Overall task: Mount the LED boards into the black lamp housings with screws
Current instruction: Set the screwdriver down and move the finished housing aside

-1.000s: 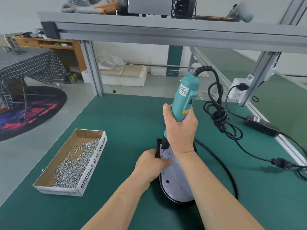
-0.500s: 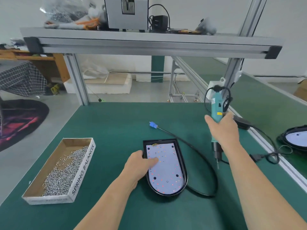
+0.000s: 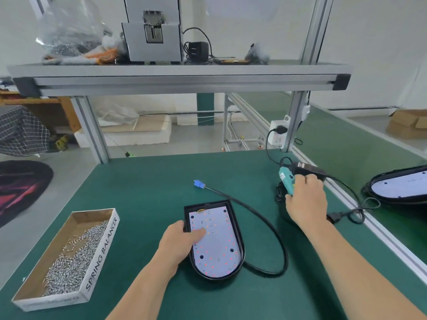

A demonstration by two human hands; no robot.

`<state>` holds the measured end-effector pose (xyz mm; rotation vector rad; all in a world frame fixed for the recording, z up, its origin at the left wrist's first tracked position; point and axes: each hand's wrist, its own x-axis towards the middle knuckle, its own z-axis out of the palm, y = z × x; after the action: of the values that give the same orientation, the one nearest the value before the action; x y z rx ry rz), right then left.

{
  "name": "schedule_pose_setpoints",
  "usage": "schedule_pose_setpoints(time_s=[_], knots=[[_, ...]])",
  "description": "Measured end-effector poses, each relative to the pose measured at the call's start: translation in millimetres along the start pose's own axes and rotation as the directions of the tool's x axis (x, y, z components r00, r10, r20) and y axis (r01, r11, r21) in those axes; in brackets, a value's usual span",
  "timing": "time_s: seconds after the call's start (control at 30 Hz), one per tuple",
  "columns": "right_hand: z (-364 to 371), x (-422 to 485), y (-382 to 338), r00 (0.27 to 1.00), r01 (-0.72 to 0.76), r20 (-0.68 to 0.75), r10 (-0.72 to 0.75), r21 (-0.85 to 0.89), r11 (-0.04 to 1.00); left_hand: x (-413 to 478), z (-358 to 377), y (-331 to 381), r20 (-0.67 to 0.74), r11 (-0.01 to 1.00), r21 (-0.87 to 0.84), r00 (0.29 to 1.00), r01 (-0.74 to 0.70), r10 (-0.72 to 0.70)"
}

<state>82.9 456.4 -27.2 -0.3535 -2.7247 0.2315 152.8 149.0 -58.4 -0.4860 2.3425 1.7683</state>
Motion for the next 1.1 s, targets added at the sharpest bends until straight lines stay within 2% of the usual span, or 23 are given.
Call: schedule_pose_setpoints(time_s=[0.07, 0.1, 0.17, 0.23, 0.3, 0.4, 0.5, 0.57, 0.67, 0.73, 0.77, 0.83, 0.9, 1.0, 1.1], knots=[[1, -17, -17, 0.993, 0.117, 0.009, -0.119, 0.116, 0.986, 0, 0, 0, -0.001, 1.0, 0.002, 1.0, -0.004, 0.004], [3, -27, -26, 0.985, 0.14, 0.076, -0.154, 0.16, 0.977, 0, 0, 1, -0.002, 1.0, 0.006, 1.0, -0.006, 0.006], [9, -49, -41, 0.951, 0.13, 0.267, -0.156, 0.114, 0.985, -1, 1, 1, -0.009, 1.0, 0.002, 1.0, -0.011, 0.011], [9, -67, -52, 0.927, 0.081, 0.361, -0.101, 0.069, 0.994, -3, 2, 2, -0.02, 1.0, -0.003, 1.0, -0.022, 0.022], [3, -79, -60, 0.91, 0.004, 0.409, -0.068, 0.157, 0.988, -7, 7, 3, -0.041, 0.999, -0.008, 0.999, -0.033, 0.033], [-7, -92, -74, 0.848, -0.041, 0.518, -0.111, 0.272, 0.961, -15, 21, 6, -0.064, 0.998, -0.041, 0.997, -0.037, 0.034], [-15, -98, -76, 0.782, -0.132, 0.603, -0.155, 0.404, 0.905, -20, 33, 9, 0.044, 0.982, -0.186, 0.998, -0.031, 0.04], [-19, -95, -69, 0.744, -0.259, 0.649, -0.161, 0.501, 0.826, -21, 38, 13, 0.127, 0.941, -0.338, 0.992, 0.018, 0.027], [-22, -95, -58, 0.665, -0.478, 0.717, -0.21, 0.624, 0.618, -24, 46, 16, 0.246, 0.782, -0.603, 0.969, 0.157, -0.005], [-22, -98, -53, 0.611, -0.612, 0.75, -0.251, 0.649, 0.452, -26, 52, 17, 0.29, 0.72, -0.668, 0.957, 0.189, 0.018], [-22, -99, -51, 0.6, -0.652, 0.755, -0.264, 0.653, 0.385, -27, 54, 18, 0.282, 0.732, -0.659, 0.959, 0.172, 0.029], [-22, -102, -46, 0.611, -0.68, 0.748, -0.26, 0.664, 0.311, -26, 59, 19, 0.198, 0.842, -0.532, 0.98, 0.09, 0.021], [-23, -104, -42, 0.648, -0.666, 0.724, -0.237, 0.689, 0.284, -26, 63, 14, 0.02, 0.947, -0.321, 0.999, -0.021, 0.029], [-30, -102, -35, 0.736, -0.598, 0.647, -0.199, 0.76, 0.257, -26, 65, 1, -0.244, 0.947, -0.214, 0.952, -0.239, 0.185], [-51, -89, -14, 0.813, -0.512, 0.553, -0.181, 0.828, 0.229, -18, 67, -4, -0.298, 0.952, -0.062, 0.916, -0.3, 0.269]])
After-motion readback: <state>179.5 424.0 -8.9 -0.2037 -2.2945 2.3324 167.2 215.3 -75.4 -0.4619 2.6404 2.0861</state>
